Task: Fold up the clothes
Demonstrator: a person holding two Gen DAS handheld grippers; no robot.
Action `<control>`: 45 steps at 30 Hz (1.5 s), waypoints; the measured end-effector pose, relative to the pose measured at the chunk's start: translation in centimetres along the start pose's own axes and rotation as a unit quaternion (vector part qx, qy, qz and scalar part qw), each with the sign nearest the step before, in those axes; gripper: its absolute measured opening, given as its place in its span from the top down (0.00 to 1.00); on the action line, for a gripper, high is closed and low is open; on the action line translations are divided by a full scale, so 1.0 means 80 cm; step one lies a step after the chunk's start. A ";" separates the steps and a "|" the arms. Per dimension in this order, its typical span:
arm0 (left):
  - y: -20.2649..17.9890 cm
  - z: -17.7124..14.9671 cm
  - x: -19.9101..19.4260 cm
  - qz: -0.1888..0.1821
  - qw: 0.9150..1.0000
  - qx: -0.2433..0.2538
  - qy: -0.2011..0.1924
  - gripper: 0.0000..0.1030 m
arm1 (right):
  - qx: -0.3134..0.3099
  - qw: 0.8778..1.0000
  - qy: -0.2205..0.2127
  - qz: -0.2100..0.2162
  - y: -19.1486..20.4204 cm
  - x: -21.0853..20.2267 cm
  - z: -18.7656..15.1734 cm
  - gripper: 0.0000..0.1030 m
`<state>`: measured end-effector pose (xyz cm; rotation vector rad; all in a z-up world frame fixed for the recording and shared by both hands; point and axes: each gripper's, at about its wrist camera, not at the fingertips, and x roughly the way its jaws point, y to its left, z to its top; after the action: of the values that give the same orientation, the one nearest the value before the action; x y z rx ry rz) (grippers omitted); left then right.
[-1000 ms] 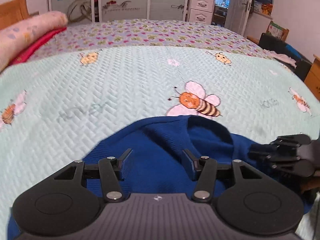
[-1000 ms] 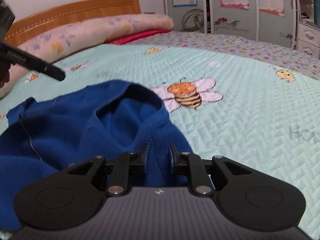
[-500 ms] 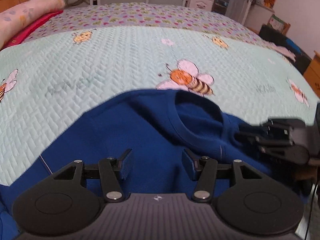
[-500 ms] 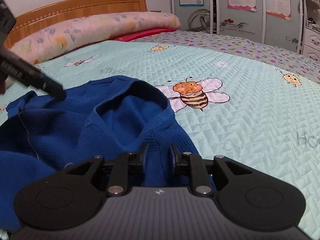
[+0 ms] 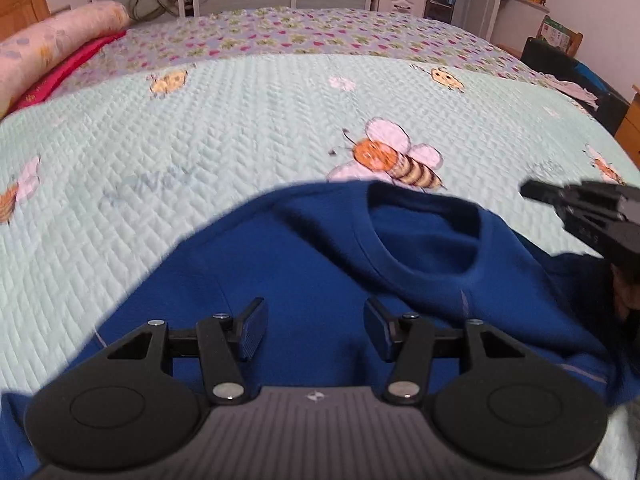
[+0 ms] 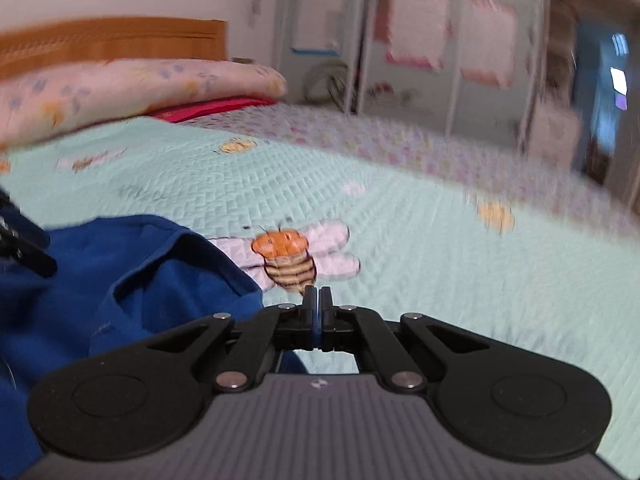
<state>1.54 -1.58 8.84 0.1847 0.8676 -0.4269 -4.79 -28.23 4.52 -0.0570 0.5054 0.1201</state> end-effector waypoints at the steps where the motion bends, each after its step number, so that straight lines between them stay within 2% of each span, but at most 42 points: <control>1: 0.001 0.007 0.005 0.004 1.000 0.010 -0.003 0.46 | 0.005 1.000 0.004 0.011 -0.003 0.001 -0.003 1.00; 6: -0.004 0.035 0.035 0.023 0.997 0.074 -0.029 0.46 | 0.043 0.998 0.000 0.037 -0.006 -0.006 -0.035 0.99; 10: -0.020 0.045 0.064 0.005 0.985 0.172 -0.027 0.46 | 0.119 0.992 -0.006 0.043 -0.027 -0.006 -0.069 0.94; 12: -0.017 0.052 0.078 -0.001 0.981 0.195 -0.019 0.46 | 0.158 0.985 -0.010 0.062 -0.041 -0.006 -0.077 0.93; 14: -0.008 0.058 0.085 -0.007 0.980 0.198 -0.024 0.46 | 0.189 0.978 -0.014 0.082 -0.051 -0.004 -0.082 0.85; 17: 0.003 0.068 0.093 -0.016 0.980 0.193 -0.035 0.46 | 0.218 0.970 -0.004 0.103 -0.059 0.002 -0.088 0.85; 24: -0.015 0.071 0.120 -0.038 0.972 0.231 -0.007 0.47 | 0.274 0.952 -0.014 0.132 -0.077 0.002 -0.100 0.85; 25: -0.016 0.069 0.127 -0.037 0.972 0.233 0.005 0.51 | 0.278 0.951 -0.015 0.133 -0.078 0.002 -0.100 0.84; 26: -0.018 0.067 0.133 -0.035 0.971 0.234 0.017 0.82 | 0.280 0.951 -0.016 0.133 -0.078 0.001 -0.100 0.84; 27: -0.020 0.064 0.138 -0.018 0.971 0.236 0.022 0.95 | 0.281 0.950 -0.017 0.134 -0.079 0.001 -0.100 0.84; 29: -0.019 0.062 0.128 0.005 0.976 0.217 -0.003 0.96 | 0.286 0.949 -0.020 0.134 -0.081 0.000 -0.099 0.72; 32: -0.011 0.063 0.095 0.026 0.983 0.172 -0.056 0.96 | 0.298 0.948 -0.043 0.108 -0.084 -0.018 -0.097 0.65; 34: -0.006 0.066 0.065 0.030 0.985 0.139 -0.093 0.96 | 0.288 0.952 -0.066 0.086 -0.080 -0.044 -0.096 0.61; 35: -0.005 0.067 0.050 0.026 0.986 0.125 -0.109 0.96 | 0.277 0.955 -0.074 0.078 -0.076 -0.058 -0.097 0.57; 37: -0.003 0.069 0.022 0.015 0.986 0.099 -0.136 0.96 | 0.245 0.964 -0.082 0.064 -0.066 -0.083 -0.100 0.55; 40: -0.006 0.069 -0.010 0.011 0.984 0.079 -0.160 0.96 | 0.181 0.980 -0.068 0.038 -0.051 -0.104 -0.100 0.54; 42: -0.010 0.067 -0.024 0.009 0.983 0.070 -0.171 0.96 | 0.117 0.992 -0.044 0.031 -0.036 -0.107 -0.096 0.54; 45: -0.020 0.058 -0.043 0.017 0.980 0.066 -0.188 0.96 | 0.031 0.999 -0.012 0.019 -0.012 -0.100 -0.089 0.54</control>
<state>2.10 -3.51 14.48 0.2320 0.4633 -0.4706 -15.05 -30.55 2.21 0.0145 0.4858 0.1427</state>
